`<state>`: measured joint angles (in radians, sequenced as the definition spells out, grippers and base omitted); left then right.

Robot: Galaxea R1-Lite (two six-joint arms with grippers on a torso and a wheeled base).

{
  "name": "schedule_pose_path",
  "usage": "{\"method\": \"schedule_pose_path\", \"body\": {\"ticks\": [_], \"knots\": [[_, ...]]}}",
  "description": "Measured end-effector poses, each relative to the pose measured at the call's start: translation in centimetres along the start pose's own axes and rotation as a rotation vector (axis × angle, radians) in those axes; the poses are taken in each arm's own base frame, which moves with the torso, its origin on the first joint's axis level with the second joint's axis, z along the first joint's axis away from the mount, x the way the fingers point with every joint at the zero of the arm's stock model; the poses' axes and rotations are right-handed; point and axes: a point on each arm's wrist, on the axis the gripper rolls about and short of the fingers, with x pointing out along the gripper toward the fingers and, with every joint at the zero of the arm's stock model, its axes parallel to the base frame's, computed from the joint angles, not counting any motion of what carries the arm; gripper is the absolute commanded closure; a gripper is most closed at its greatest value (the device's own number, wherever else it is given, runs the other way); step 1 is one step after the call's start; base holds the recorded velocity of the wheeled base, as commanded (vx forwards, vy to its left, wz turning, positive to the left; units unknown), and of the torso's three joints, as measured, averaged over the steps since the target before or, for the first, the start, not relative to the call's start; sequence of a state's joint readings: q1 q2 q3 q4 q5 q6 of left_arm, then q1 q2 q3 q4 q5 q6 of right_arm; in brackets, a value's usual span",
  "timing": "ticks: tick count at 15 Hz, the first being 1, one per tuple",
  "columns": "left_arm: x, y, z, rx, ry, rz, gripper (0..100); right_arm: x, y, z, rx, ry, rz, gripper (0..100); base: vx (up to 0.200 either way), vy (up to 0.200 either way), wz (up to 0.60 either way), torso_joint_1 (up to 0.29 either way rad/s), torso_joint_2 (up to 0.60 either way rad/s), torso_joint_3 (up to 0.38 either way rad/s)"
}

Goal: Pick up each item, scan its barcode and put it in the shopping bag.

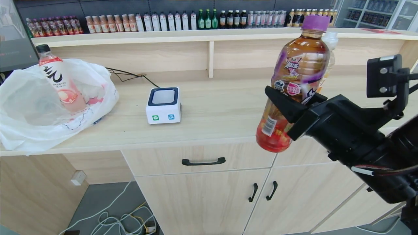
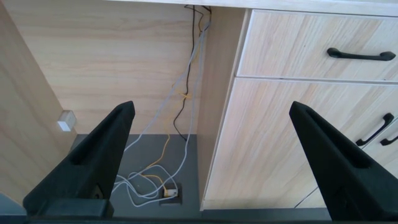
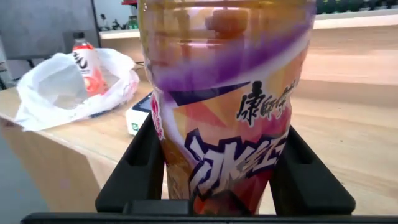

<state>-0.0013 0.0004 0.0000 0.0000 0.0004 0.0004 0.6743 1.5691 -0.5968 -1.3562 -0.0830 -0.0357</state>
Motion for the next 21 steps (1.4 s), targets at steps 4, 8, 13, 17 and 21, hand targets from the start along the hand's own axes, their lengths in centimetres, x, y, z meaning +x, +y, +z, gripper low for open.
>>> {"method": "schedule_pose_path", "body": {"ticks": [4,8,13,17,21], "knots": [[0.0,0.0,0.0,-0.001,0.0,0.0,0,1.4,-1.7,1.6,-0.101,-0.078,-0.075,100,0.0,0.15,0.0,0.002,0.0,0.004],[0.0,0.0,0.0,-0.001,0.0,0.002,0,2.4,-2.5,3.0,-0.186,-0.132,-0.11,100,0.0,0.2,0.0,0.005,0.0,0.005],[0.0,0.0,0.0,-0.003,0.0,0.002,0,2.3,-2.5,3.2,-0.213,-0.112,-0.107,100,0.0,0.2,0.0,0.003,0.0,0.002],[0.0,0.0,0.0,-0.003,0.0,0.001,0,2.3,-2.8,3.6,-0.215,-0.126,-0.116,100,0.0,0.2,0.0,0.0,0.0,0.004],[0.0,0.0,0.0,-0.003,0.0,0.0,0,2.3,-2.8,3.5,-0.215,-0.125,-0.117,100,0.0,0.2,0.0,0.001,0.0,0.005]]}}
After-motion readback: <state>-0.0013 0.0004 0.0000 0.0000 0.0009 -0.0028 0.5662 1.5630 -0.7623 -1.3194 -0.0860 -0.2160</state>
